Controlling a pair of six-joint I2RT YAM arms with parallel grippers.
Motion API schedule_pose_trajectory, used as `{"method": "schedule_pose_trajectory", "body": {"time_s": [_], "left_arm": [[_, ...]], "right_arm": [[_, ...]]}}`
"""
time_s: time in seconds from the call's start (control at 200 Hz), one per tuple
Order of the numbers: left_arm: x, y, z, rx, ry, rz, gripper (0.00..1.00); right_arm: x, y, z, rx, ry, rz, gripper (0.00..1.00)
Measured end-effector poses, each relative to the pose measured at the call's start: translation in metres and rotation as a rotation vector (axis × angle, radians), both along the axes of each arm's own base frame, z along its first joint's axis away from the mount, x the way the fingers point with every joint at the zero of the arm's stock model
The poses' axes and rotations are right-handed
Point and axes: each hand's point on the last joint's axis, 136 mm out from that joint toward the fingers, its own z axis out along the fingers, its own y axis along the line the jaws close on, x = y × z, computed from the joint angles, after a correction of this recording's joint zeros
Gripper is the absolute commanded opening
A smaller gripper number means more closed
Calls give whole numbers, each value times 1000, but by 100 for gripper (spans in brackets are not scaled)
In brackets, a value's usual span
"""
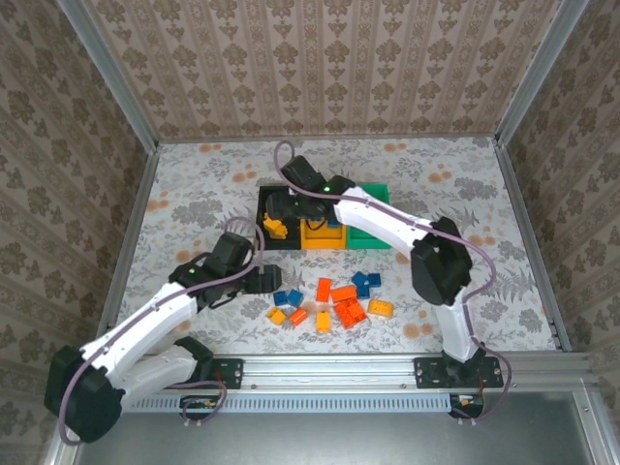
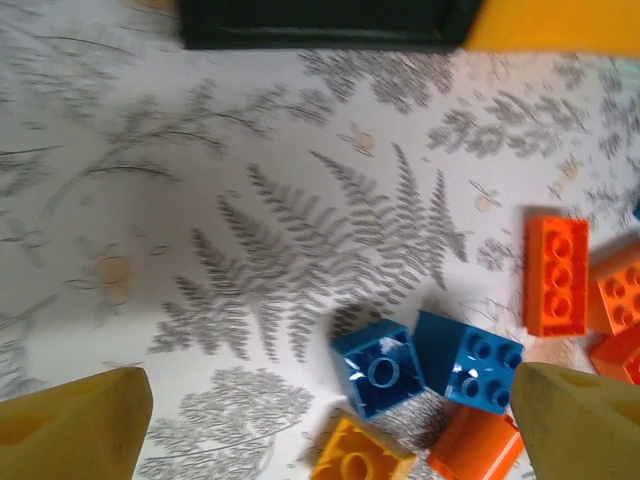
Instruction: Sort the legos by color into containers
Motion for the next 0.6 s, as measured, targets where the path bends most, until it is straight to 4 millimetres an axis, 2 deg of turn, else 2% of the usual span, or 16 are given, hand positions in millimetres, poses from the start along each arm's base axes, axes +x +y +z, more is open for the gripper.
{"method": "schedule_pose_trajectory", "body": {"time_s": [0.135,0.255,0.445,0.6], "left_arm": [[-8,-33,-11,51,40,-131,87],[-16,-55,-23,110,61,-224,84],[-23,-71,-42,231,57,-310,75],[-20,-75,-49,298,40,-334,68]], "right_arm": [[-22,-37,15,19,-16,-43,76],[-35,-70,13,32,-10,-97,76],[-49,-113,-7,14,28,-176,76],[-54,-126,-9,19,31,-201,77]]}}
